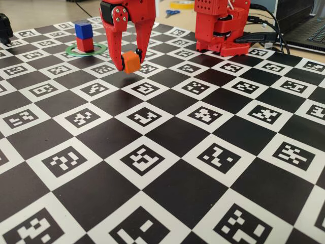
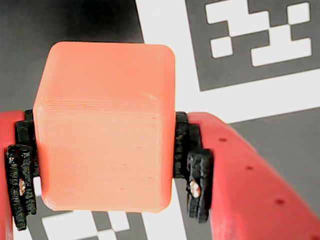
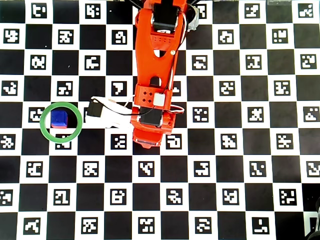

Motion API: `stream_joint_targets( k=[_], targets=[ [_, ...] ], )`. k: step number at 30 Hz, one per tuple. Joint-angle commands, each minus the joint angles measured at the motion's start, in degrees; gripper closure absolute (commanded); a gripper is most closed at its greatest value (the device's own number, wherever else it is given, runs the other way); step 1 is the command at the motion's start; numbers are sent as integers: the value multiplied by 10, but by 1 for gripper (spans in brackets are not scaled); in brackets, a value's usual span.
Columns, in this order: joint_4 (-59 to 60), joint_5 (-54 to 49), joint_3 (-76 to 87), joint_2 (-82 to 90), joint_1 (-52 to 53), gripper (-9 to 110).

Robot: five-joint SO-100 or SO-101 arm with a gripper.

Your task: Grab the red cube then put it in the green circle then put the blue cube on top and finally the orange cube on top

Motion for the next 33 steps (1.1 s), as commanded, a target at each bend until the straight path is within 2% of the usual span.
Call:
stream_joint_targets(
  k=[1,17,33],
  targets=[
    [46,-31,-66,88,15,103],
    [214,-229,-227,100,128,103],
    [231,-363,-379,11,272,103]
  ],
)
